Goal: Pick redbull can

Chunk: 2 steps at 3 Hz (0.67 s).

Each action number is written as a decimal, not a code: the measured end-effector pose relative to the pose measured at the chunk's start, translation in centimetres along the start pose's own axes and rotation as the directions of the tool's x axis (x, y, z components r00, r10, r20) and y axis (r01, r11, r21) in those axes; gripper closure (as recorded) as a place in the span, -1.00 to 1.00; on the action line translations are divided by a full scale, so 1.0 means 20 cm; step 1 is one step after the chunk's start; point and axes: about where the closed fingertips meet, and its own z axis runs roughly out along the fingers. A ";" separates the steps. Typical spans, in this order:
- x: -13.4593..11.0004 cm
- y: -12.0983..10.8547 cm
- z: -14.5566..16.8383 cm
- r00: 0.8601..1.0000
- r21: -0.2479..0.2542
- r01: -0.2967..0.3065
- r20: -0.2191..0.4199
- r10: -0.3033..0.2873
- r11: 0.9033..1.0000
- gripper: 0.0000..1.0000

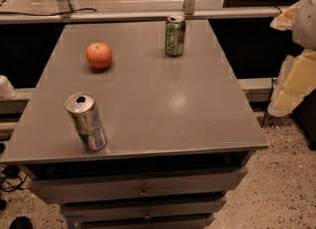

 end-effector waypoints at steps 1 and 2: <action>0.00 0.00 0.00 1.000 0.000 0.000 0.000 0.000 1.000 -1.00; -0.01 0.00 0.01 1.000 0.003 0.004 0.021 -0.004 1.000 -1.00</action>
Offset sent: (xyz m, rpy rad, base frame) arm 0.0028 0.0051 -0.0090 0.0432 -0.0058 0.0237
